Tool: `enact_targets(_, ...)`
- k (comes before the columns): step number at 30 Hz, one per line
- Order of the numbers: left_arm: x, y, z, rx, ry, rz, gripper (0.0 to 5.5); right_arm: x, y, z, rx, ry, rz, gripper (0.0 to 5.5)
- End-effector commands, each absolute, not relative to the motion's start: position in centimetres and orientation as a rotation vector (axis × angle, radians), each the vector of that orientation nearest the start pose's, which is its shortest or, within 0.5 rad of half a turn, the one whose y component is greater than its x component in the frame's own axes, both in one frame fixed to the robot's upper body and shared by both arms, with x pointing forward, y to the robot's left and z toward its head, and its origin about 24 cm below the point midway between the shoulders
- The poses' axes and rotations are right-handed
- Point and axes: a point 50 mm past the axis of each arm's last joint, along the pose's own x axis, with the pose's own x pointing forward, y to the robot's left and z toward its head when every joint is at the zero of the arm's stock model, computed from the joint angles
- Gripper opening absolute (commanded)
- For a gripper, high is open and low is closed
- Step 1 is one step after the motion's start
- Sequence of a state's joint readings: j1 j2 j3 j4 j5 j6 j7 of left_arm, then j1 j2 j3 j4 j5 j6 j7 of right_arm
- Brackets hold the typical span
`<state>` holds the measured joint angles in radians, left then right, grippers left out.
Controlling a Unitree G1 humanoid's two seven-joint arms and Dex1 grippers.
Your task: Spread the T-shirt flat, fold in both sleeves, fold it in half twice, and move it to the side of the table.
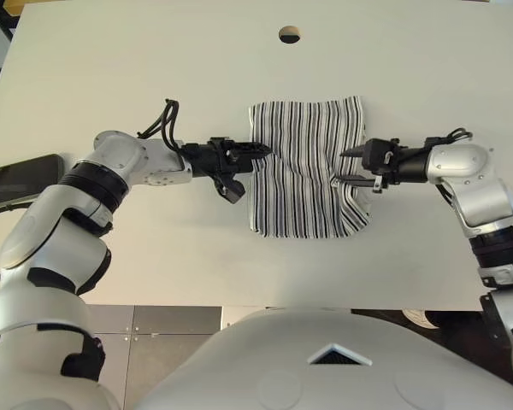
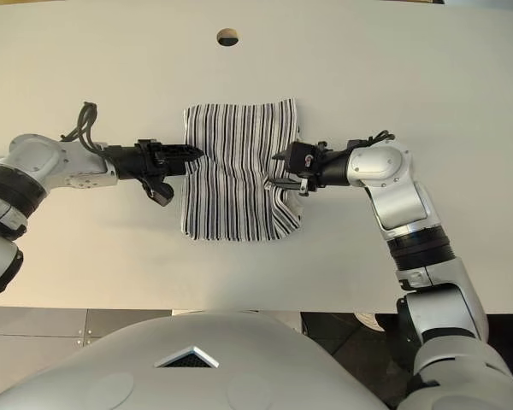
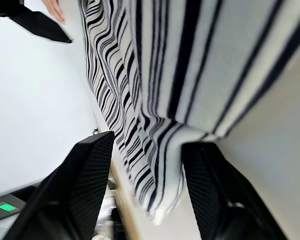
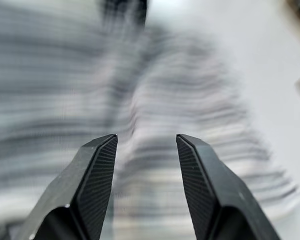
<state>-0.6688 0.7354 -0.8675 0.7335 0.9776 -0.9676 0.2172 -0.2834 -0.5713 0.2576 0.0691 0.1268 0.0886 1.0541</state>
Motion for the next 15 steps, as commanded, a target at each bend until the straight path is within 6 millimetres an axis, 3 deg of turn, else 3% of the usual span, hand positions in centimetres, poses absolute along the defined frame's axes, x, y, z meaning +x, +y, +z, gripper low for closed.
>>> enact_targets(1,27.2,18.7,4.1,1.328,-0.471,-1.205,2.43,27.4,-17.0,9.8,-0.303,0.095,1.188,2.18)
enact_targets(4,25.9,19.6,5.8,1.099,-0.444,-1.153,2.43,26.6,-18.9,10.6,-0.258,0.041,1.201,2.18)
enact_targets(7,24.3,20.7,6.8,0.989,-0.376,-1.2,2.43,25.0,-21.6,10.4,-0.302,0.05,1.227,2.18)
enact_targets(11,21.6,22.5,5.5,0.987,-0.171,-1.359,2.94,22.3,-24.9,9.5,-0.436,0.134,1.28,2.18)
enact_targets(15,19.7,23.6,2.8,1.057,-0.022,-1.474,3.47,21.7,-26.3,8.9,-0.636,0.202,1.323,2.42)
